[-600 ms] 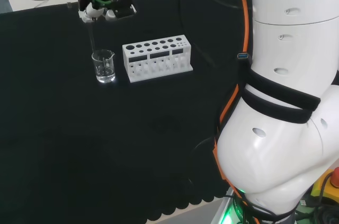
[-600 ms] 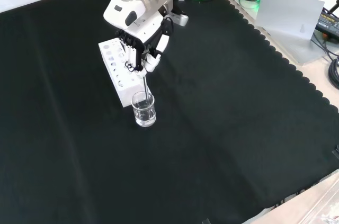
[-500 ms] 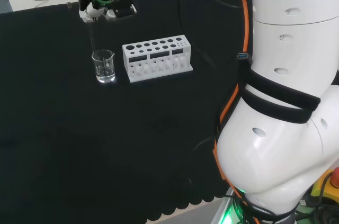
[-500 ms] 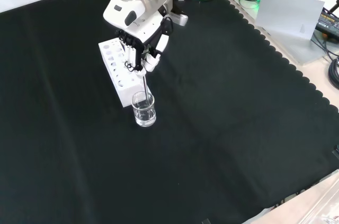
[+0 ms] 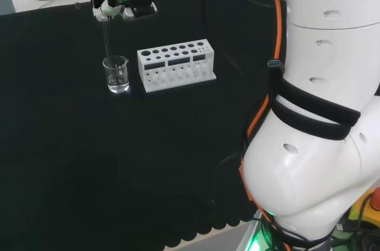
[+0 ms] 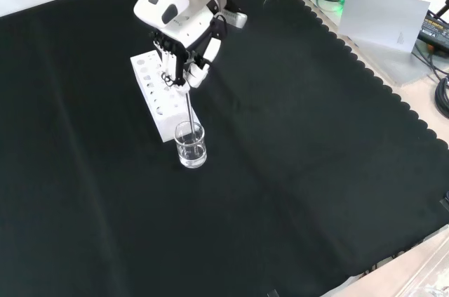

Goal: Put the glass rod back on the white test tube rack.

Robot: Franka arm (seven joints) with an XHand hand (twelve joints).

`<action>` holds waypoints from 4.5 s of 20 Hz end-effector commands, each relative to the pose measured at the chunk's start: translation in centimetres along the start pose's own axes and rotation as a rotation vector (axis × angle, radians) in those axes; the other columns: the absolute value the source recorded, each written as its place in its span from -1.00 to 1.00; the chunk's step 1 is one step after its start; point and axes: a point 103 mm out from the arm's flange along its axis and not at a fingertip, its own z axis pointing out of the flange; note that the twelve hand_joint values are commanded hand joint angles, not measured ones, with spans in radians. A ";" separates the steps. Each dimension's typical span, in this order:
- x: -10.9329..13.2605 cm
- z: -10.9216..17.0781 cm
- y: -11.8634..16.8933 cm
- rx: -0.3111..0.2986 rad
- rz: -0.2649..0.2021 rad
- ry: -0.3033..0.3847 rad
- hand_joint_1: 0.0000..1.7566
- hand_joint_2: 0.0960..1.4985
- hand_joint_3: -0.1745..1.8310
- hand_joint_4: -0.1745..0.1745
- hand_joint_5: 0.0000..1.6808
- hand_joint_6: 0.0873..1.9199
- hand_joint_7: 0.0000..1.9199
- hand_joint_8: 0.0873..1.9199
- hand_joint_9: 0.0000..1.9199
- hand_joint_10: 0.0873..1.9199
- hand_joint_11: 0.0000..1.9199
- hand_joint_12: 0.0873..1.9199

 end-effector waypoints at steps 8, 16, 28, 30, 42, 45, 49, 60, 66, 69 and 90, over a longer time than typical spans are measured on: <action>-1.6 -2.8 -0.9 -0.037 0.054 0.016 0.48 0.48 -1.00 -1.00 0.38 -0.61 0.17 0.11 0.74 -0.07 0.79 -0.26; -2.6 -5.3 -3.0 -0.055 0.091 0.023 0.48 0.48 -1.00 -1.00 0.38 -0.61 0.17 0.11 0.74 -0.07 0.79 -0.26; -3.2 -8.1 -6.2 -0.096 0.133 0.011 0.48 0.48 -1.00 -1.00 0.38 -0.61 0.17 0.12 0.74 -0.07 0.79 -0.26; -3.3 -8.1 -6.3 -0.094 0.139 0.008 0.48 0.48 -1.00 -1.00 0.38 -0.61 0.17 0.12 0.74 -0.07 0.79 -0.26; -5.1 -8.0 -6.8 -0.091 0.171 0.013 0.48 0.48 -1.00 -1.00 0.39 -0.61 0.17 0.12 0.75 -0.07 0.79 -0.25; -5.8 -7.7 -7.2 -0.092 0.176 0.018 0.48 0.48 -1.00 -1.00 0.39 -0.61 0.17 0.12 0.75 -0.07 0.79 -0.25; -6.8 -7.1 -7.6 -0.090 0.192 0.023 0.48 0.48 -1.00 -1.00 0.39 -0.61 0.17 0.12 0.75 -0.07 0.79 -0.25; -7.7 -6.3 -7.6 -0.082 0.205 0.037 0.48 0.48 -1.00 -1.00 0.39 -0.62 0.17 0.12 0.75 -0.07 0.79 -0.25; -8.0 -5.9 -7.2 -0.064 0.210 0.033 0.48 0.48 -1.00 -1.00 0.39 -0.62 0.17 0.11 0.75 -0.07 0.79 -0.25; -8.1 -5.6 -6.9 -0.062 0.211 0.032 0.48 0.48 -1.00 -1.00 0.39 -0.62 0.17 0.11 0.75 -0.07 0.79 -0.25; -9.5 -3.6 -4.7 -0.043 0.204 0.048 0.48 0.48 -1.00 -1.00 0.40 -0.63 0.18 0.11 0.75 -0.07 0.79 -0.25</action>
